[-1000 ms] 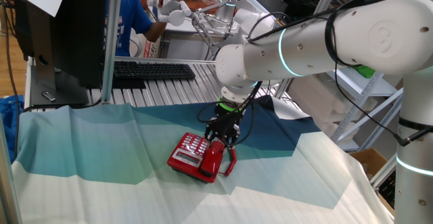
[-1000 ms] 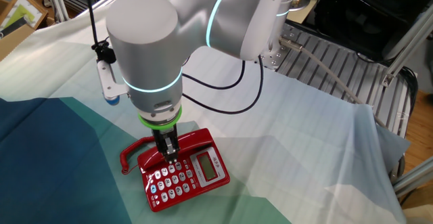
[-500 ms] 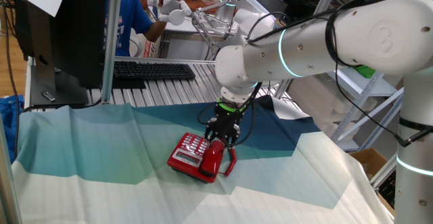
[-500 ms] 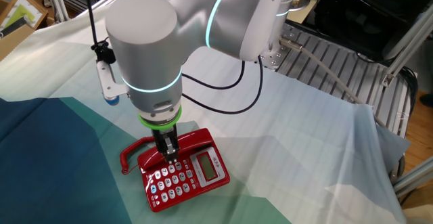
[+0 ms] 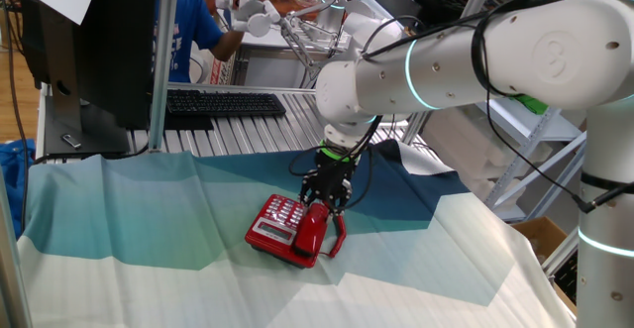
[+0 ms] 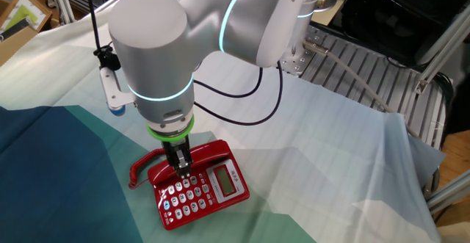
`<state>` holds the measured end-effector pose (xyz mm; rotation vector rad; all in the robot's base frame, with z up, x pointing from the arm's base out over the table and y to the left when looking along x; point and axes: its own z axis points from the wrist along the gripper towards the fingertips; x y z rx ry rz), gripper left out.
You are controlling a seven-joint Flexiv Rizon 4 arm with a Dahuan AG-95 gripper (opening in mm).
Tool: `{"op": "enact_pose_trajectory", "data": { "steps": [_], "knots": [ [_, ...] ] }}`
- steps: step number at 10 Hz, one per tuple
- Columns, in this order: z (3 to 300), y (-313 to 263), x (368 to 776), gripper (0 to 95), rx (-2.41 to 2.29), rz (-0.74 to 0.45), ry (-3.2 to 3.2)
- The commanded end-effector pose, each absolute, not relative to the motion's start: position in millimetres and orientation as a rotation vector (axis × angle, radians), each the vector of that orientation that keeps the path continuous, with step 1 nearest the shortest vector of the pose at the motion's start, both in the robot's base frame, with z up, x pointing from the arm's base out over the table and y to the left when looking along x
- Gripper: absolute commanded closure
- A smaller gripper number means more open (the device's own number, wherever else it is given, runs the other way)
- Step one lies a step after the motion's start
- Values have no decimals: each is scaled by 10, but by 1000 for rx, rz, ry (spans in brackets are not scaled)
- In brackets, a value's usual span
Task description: Place the handset of the telephone on the corresponding phone cradle
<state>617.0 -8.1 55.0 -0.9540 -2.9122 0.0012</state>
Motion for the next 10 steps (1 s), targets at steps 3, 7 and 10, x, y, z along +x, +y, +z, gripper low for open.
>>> {"op": "enact_pose_trajectory", "data": {
  "steps": [3, 7, 10],
  "knots": [
    [513, -68, 6130, 950, -956, -5, -2904],
    [514, -68, 6130, 950, -955, 0, -2906],
    [501, -65, 6122, 190, -1047, 50, -2859]
  ]
}}
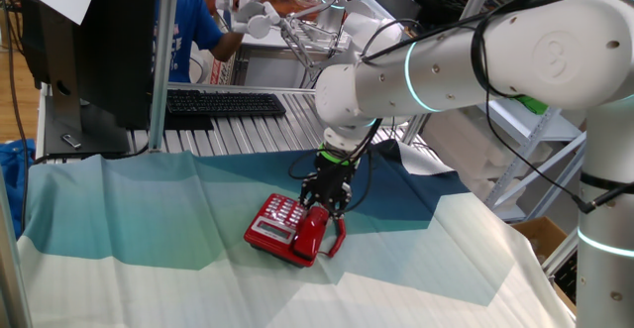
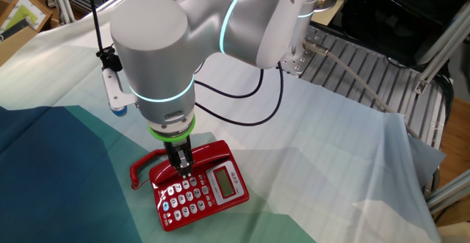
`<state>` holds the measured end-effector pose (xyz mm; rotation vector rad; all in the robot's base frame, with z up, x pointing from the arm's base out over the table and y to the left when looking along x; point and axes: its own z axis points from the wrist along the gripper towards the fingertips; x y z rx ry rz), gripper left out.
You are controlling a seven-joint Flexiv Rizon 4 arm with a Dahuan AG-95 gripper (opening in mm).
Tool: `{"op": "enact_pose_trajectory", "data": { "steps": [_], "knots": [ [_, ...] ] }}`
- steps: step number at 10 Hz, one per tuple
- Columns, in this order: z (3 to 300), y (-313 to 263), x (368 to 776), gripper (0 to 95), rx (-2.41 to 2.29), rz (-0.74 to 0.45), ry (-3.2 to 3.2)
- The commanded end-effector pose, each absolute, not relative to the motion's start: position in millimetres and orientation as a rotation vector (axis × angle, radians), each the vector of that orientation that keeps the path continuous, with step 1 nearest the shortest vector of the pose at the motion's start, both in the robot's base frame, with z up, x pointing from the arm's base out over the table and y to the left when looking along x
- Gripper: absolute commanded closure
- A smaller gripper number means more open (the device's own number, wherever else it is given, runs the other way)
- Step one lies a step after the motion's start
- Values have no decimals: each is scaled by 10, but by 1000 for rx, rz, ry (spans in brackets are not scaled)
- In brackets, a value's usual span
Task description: Place the handset of the telephone on the corresponding phone cradle
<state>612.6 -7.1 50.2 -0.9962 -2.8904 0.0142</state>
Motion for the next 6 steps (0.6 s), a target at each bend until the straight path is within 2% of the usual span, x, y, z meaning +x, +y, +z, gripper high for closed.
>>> {"op": "enact_pose_trajectory", "data": {
  "steps": [1, 6],
  "knots": [
    [499, -64, 6122, 0, -1053, 59, -2839],
    [549, -66, 6110, 0, -1038, 24, -2830]
  ]
}}
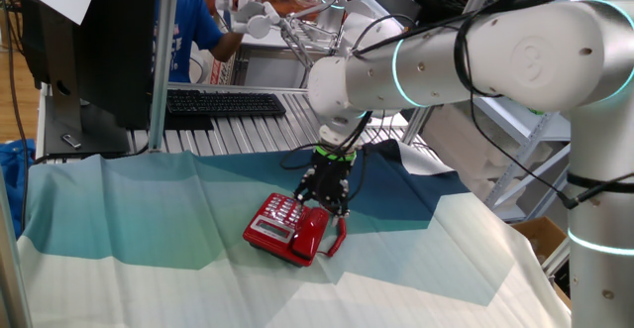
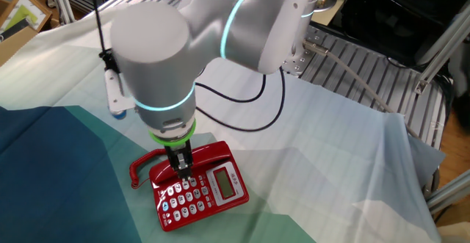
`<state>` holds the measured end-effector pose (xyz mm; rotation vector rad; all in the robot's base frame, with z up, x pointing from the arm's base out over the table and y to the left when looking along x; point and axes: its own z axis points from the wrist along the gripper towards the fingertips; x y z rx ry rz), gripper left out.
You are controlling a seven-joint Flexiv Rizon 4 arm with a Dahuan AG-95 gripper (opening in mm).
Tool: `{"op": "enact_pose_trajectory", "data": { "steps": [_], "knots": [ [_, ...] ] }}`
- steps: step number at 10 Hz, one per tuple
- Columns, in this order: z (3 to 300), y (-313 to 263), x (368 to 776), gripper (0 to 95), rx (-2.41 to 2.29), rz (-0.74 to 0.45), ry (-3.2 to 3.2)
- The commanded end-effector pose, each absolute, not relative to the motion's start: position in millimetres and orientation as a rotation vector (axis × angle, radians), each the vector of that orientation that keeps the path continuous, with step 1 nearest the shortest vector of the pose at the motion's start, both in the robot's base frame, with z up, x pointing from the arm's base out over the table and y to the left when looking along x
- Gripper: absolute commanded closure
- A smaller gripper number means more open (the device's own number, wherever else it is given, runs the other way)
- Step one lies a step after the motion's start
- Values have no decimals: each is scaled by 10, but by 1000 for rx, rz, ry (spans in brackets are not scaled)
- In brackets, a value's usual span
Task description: Place the handset of the telephone on the corresponding phone cradle
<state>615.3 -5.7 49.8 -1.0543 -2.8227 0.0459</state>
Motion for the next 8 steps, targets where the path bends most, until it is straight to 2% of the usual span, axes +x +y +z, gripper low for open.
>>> {"op": "enact_pose_trajectory", "data": {
  "steps": [1, 2, 3, 8],
  "knots": [
    [611, -79, 6095, 0, -999, -2, -2816],
    [727, -112, 6060, 0, -896, -18, -2805],
    [838, -153, 6021, 190, -821, -6, -2787],
    [1118, -301, 5877, 190, -682, 0, -2767]
  ]
}}
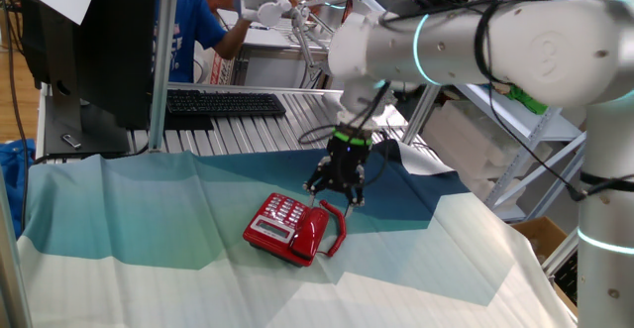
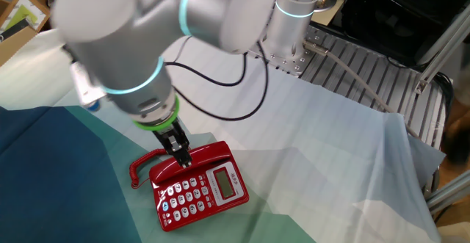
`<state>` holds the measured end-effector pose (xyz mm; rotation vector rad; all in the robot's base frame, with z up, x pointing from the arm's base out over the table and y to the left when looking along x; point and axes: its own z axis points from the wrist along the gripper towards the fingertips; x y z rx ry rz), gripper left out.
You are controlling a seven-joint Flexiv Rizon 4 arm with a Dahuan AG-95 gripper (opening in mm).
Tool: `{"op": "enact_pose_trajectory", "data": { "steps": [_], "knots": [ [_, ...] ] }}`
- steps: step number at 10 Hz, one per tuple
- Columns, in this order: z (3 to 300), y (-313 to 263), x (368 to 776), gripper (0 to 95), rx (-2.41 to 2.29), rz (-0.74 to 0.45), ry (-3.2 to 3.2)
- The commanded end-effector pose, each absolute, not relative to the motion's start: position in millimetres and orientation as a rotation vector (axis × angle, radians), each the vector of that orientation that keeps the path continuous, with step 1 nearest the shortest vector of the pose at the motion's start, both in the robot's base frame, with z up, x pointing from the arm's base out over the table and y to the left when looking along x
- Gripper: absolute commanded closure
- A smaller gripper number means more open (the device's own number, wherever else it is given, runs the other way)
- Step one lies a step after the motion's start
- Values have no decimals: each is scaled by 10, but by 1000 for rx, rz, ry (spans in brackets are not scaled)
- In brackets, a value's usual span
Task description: Place the handset of the telephone on the corresponding phone cradle
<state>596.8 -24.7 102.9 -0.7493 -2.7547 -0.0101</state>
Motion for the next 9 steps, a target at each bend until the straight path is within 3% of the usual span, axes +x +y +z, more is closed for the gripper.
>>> {"op": "enact_pose_trajectory", "data": {
  "steps": [1, 2, 3, 4, 9],
  "knots": [
    [1190, -352, 5829, 380, -629, -8, -2779],
    [1240, -393, 5792, 570, -583, -12, -2790],
    [1330, -480, 5713, 570, -469, -8, -2817],
    [1388, -549, 5653, 760, -409, 9, -2834],
    [1575, -802, 5386, 760, -265, 123, -2840]
  ]
}}
